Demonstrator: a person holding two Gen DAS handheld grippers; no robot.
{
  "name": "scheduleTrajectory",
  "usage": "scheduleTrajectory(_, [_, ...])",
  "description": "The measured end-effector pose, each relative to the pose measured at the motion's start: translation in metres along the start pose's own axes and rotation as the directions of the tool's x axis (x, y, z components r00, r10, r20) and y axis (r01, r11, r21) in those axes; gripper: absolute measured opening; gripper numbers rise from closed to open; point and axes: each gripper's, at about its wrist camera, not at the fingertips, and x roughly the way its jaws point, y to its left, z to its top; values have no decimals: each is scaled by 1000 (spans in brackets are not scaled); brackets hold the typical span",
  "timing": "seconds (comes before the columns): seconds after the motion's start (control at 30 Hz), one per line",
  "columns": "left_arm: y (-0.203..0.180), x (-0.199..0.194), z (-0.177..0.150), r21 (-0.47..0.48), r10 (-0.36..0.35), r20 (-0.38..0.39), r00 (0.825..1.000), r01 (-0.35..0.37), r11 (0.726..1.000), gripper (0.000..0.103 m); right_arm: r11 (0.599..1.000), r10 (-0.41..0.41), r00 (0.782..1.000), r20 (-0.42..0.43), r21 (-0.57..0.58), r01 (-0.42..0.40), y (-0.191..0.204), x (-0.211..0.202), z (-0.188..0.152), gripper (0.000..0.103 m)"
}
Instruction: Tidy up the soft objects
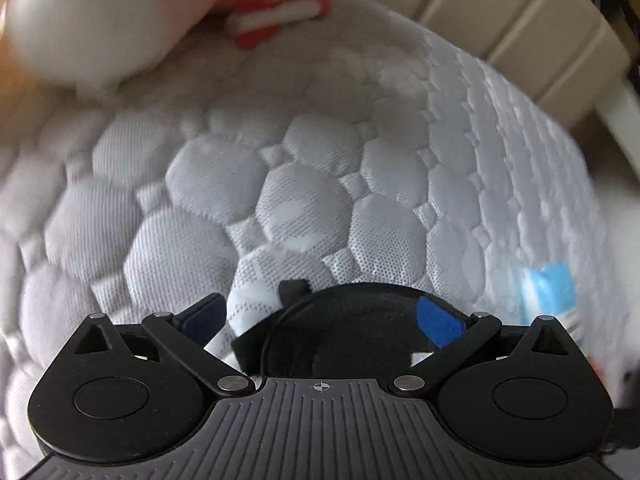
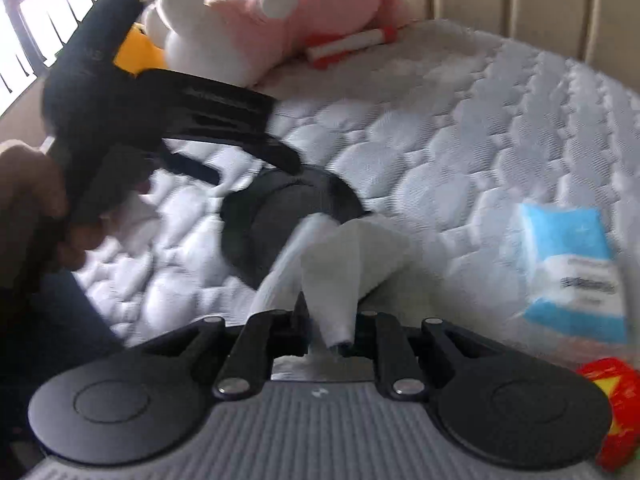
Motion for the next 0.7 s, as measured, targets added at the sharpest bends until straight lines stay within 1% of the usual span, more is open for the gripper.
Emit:
scheduleTrajectory(0.07, [2, 13, -1, -27, -32, -86, 996, 30, 999, 103, 998, -39, 999, -27, 55, 40, -17, 5, -2, 15])
scheduleTrajectory(0.1, [-3, 18, -3, 1, -25, -113, 993, 26, 1000, 103, 995, -55, 998, -41, 84, 59, -26, 7, -3, 16])
scheduleTrajectory(0.17, [-17, 24, -3, 102, 28, -116, 993, -16, 995, 103, 987, -98, 993, -60, 121, 104, -41, 9, -5, 16])
scheduleTrajectory(0.23, [-30, 30, -5, 191, 78, -111, 991, -56, 980, 103, 980, -147, 987, -71, 126, 155, -51, 8, -5, 16])
scheduleTrajectory(0.27, [-36, 32, -6, 224, 92, -107, 990, -66, 972, 103, 975, -174, 982, -68, 125, 181, -54, 5, -3, 16])
scheduleTrajectory(0.33, [-49, 34, -10, 297, 64, -99, 993, -32, 954, 103, 969, -203, 979, -37, 138, 206, -61, -6, 3, 16])
scheduleTrajectory(0.37, [-56, 34, -12, 329, 26, -106, 994, 10, 944, 103, 966, -209, 978, -12, 154, 208, -64, -14, 6, 16])
scheduleTrajectory(0.4, [-63, 34, -16, 350, -30, -128, 991, 74, 934, 103, 963, -206, 978, 16, 180, 200, -68, -22, 10, 16])
scheduleTrajectory(0.47, [-78, 35, -23, 375, -139, -190, 972, 203, 904, 103, 956, -169, 982, 88, 257, 141, -75, -42, 19, 16])
scheduleTrajectory(0.5, [-84, 36, -26, 389, -166, -219, 962, 242, 889, 103, 952, -143, 982, 124, 289, 102, -77, -49, 24, 16])
scheduleTrajectory(0.53, [-90, 37, -31, 413, -174, -238, 955, 262, 873, 103, 948, -105, 981, 161, 313, 50, -77, -56, 28, 16])
scheduleTrajectory(0.57, [-96, 38, -36, 442, -165, -246, 955, 262, 858, 103, 946, -63, 979, 195, 323, -4, -77, -60, 34, 16])
scheduleTrajectory(0.6, [-101, 39, -42, 483, -141, -244, 959, 246, 840, 103, 945, -23, 974, 223, 323, -52, -74, -61, 37, 16])
scheduleTrajectory(0.67, [-110, 41, -53, 573, -82, -231, 970, 203, 794, 103, 944, 47, 969, 241, 307, -122, -66, -55, 43, 16])
scheduleTrajectory(0.7, [-114, 42, -58, 611, -56, -221, 974, 182, 770, 103, 944, 71, 972, 222, 300, -137, -63, -46, 45, 16])
